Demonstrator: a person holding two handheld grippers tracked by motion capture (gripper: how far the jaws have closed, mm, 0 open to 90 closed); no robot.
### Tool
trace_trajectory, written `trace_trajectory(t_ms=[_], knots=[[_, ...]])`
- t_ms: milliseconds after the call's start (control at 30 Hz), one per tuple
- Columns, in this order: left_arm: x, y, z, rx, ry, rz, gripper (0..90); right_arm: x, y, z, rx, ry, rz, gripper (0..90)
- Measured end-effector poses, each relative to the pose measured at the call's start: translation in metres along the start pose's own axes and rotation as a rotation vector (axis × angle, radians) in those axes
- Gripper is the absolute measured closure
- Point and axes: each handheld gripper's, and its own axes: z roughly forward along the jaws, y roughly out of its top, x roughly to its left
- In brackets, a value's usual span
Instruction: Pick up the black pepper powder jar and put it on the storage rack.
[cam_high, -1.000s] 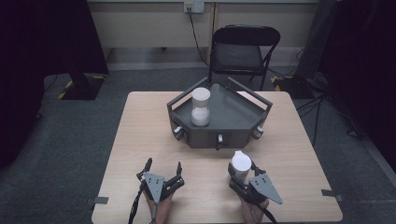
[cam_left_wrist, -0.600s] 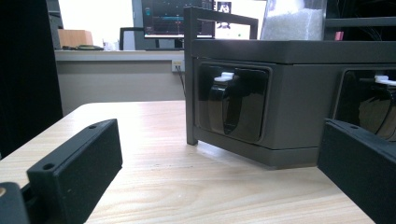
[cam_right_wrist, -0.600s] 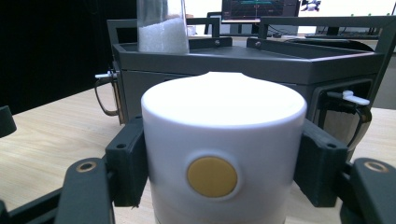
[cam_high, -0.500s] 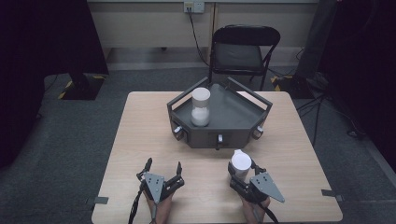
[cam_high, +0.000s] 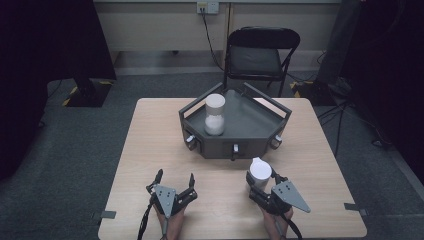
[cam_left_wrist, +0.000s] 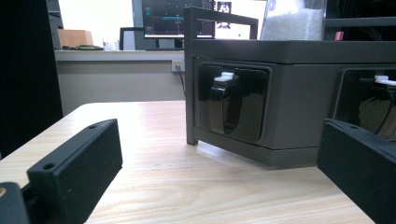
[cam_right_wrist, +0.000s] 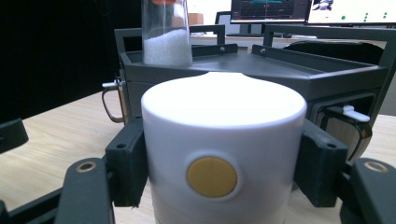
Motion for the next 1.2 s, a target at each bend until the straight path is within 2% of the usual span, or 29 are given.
trace_trajectory(t_ms=[500,667,1200], knots=[[0.000,0.000,0.000,0.000,0.000,0.000,0.1,-0.021,0.027,0.006,0.008,0.069,0.025,30.2],[0.000,0.000,0.000,0.000,0.000,0.000,0.1,-0.026,0.041,0.011,0.004,0.085,0.009,30.2],[0.000,0.000,0.000,0.000,0.000,0.000,0.1,-0.043,0.076,0.032,-0.013,0.105,0.026,30.2]])
